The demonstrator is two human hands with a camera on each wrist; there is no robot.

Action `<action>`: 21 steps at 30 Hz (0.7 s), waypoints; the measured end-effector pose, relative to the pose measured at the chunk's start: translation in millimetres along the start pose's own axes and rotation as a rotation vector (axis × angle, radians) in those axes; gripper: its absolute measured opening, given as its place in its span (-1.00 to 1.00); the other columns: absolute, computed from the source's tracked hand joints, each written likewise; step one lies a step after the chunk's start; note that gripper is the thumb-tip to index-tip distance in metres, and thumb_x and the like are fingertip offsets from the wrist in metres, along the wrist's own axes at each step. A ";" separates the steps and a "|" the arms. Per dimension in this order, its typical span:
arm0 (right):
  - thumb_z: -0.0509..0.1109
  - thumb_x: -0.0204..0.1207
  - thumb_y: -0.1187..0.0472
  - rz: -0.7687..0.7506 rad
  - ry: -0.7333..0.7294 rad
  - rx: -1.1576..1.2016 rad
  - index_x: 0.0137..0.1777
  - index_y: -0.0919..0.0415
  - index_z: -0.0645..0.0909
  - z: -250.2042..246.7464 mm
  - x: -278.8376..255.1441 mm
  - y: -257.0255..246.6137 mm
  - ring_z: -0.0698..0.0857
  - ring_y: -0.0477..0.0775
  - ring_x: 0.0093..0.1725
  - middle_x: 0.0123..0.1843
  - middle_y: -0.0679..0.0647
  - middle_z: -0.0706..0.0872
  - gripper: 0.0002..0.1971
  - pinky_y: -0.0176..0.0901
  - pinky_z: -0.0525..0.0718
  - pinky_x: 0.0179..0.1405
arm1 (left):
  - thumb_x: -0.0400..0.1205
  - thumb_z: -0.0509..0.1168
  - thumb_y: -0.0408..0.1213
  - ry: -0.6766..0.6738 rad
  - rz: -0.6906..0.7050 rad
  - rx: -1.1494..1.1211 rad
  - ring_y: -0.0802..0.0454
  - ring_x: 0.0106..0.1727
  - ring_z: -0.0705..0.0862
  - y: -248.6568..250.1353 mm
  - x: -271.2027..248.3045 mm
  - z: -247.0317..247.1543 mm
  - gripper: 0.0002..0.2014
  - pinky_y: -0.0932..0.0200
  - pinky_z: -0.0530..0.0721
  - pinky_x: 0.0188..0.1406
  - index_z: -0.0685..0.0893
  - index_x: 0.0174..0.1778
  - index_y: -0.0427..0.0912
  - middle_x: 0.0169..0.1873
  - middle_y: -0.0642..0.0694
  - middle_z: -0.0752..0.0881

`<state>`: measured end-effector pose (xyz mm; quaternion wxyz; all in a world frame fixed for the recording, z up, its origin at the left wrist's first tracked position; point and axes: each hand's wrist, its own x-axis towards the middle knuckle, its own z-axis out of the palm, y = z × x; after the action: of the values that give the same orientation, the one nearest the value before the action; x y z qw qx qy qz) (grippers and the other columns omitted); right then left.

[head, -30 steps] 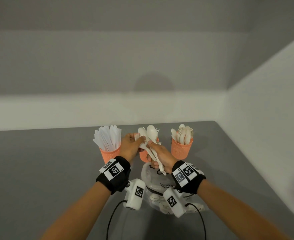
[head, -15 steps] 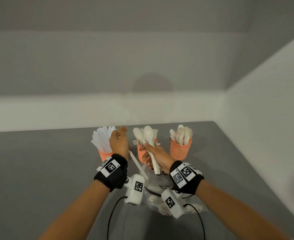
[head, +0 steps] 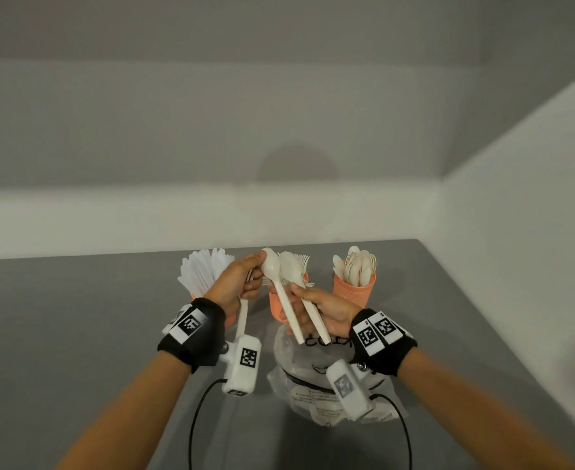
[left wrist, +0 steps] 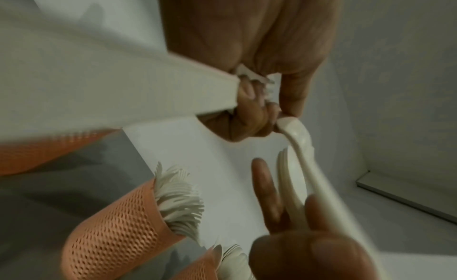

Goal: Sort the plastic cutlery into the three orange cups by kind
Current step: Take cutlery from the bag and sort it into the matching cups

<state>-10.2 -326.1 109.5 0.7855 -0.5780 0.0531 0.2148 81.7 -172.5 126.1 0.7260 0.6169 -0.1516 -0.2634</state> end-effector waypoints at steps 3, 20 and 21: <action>-0.01 0.68 -0.08 0.023 -0.013 -0.039 0.32 -0.01 0.52 2.5 -0.8 0.4 0.71 -0.13 -0.40 -0.41 -0.03 0.73 -0.62 -0.21 0.75 -0.30 | 0.71 0.09 -0.23 -0.060 0.001 0.057 0.26 -0.68 0.24 3.1 0.7 5.0 -0.78 0.42 0.16 -0.78 0.46 -0.25 -0.15 -0.57 0.07 0.40; 0.33 0.59 0.14 -0.446 0.725 -0.187 -0.39 0.13 0.39 -33.1 2.4 -8.5 0.24 -0.18 -0.77 -0.74 -0.13 0.30 -0.68 -0.39 0.21 -0.78 | 0.66 0.22 -0.19 0.522 0.339 0.126 0.16 -0.52 0.40 31.2 43.1 28.3 -0.85 0.36 0.41 -0.58 0.56 -0.15 -0.18 -0.44 -0.02 0.46; 0.34 0.58 0.18 -0.491 0.799 -0.175 -0.42 0.15 0.38 -40.9 2.2 -12.1 0.27 -0.17 -0.77 -0.73 -0.12 0.32 -0.66 -0.38 0.25 -0.76 | 0.67 0.19 -0.19 0.551 0.395 0.118 0.16 -0.57 0.41 37.5 48.4 28.1 -0.83 0.38 0.39 -0.60 0.55 -0.22 -0.13 -0.45 -0.06 0.47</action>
<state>3.4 -366.5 106.2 0.6794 -0.6748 0.1944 -0.2127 113.1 -219.2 163.0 0.7397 0.6645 -0.0814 0.0682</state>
